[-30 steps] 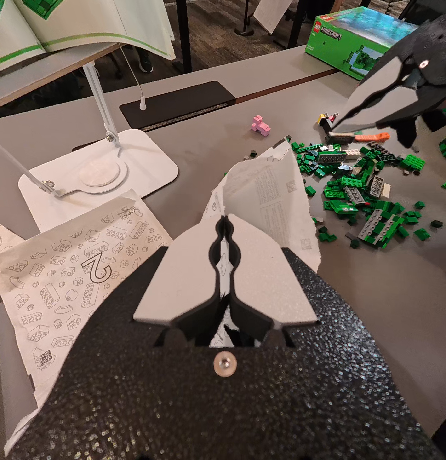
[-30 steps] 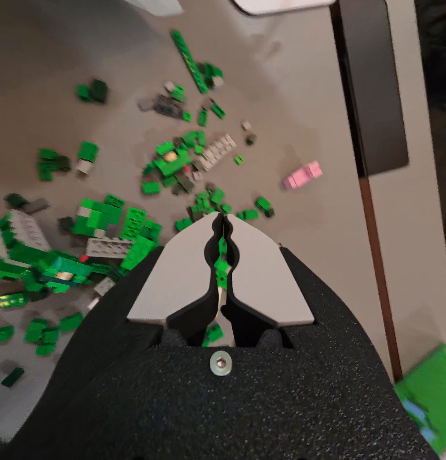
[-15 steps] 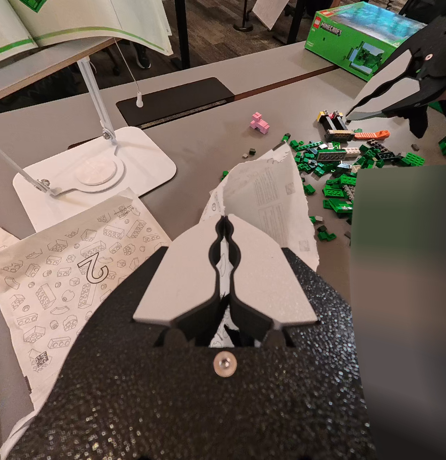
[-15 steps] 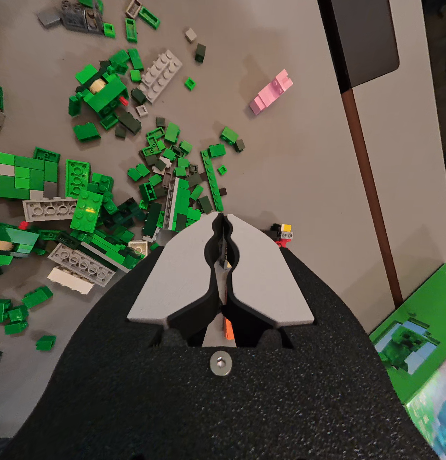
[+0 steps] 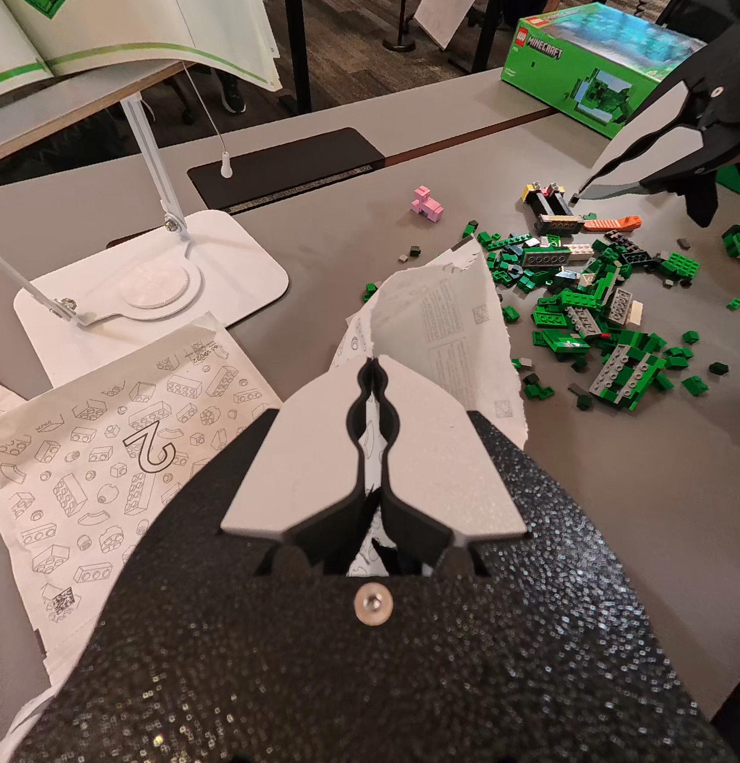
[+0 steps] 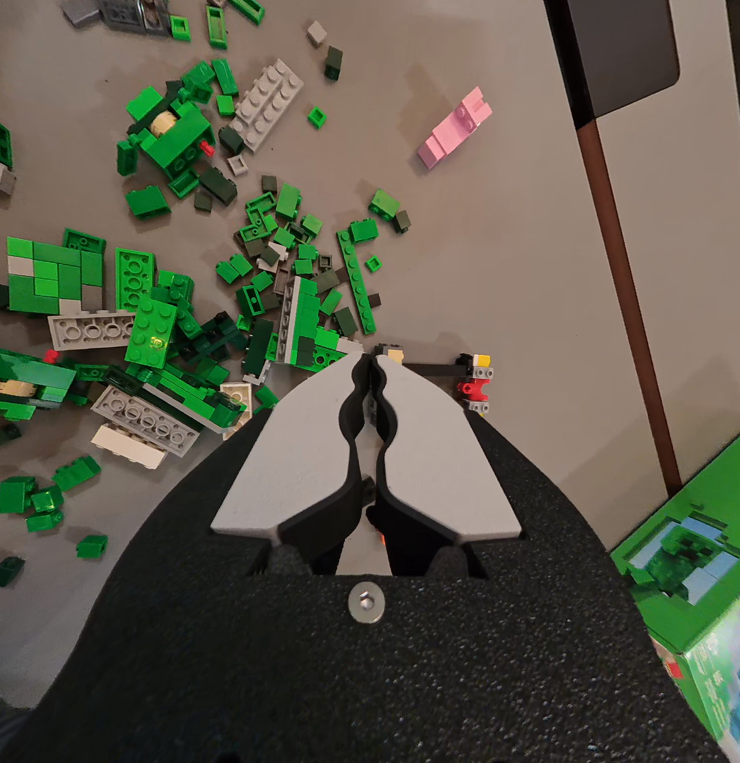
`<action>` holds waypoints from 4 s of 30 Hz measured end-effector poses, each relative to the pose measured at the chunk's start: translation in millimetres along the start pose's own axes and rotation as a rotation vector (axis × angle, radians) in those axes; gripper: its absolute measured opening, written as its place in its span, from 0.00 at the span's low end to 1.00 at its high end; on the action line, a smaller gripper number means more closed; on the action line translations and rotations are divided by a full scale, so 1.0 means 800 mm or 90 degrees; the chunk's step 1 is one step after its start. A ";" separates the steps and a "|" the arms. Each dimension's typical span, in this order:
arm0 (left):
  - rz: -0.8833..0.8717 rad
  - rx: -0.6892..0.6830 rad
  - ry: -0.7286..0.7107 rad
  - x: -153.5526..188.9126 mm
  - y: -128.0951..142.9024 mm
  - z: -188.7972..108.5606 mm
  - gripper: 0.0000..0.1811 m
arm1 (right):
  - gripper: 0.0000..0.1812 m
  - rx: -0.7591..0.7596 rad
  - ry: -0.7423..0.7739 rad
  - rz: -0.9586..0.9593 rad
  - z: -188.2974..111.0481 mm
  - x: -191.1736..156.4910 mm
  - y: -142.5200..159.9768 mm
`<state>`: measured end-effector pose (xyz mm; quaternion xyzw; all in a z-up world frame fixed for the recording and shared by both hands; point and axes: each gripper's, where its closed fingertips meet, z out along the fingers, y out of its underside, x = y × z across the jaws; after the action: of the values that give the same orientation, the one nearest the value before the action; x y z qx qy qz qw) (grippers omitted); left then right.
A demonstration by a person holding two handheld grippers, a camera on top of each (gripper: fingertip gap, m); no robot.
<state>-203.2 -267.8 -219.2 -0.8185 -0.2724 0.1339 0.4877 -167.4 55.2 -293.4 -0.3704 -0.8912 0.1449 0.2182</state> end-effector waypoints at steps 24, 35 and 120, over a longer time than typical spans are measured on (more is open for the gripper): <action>0.000 -0.002 0.005 0.002 0.000 0.001 0.00 | 0.00 -0.017 -0.050 -0.010 0.007 -0.019 -0.001; 0.002 -0.002 0.003 0.002 0.000 0.001 0.00 | 0.00 -0.031 -0.069 -0.007 0.009 -0.025 0.002; -0.002 -0.001 0.021 0.005 0.001 0.004 0.00 | 0.03 0.003 -0.119 -0.013 0.016 -0.038 -0.012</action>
<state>-200.8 -263.6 -221.1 -0.8203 -0.2659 0.1193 0.4921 -160.1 25.1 -309.3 -0.3457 -0.9110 0.1787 0.1362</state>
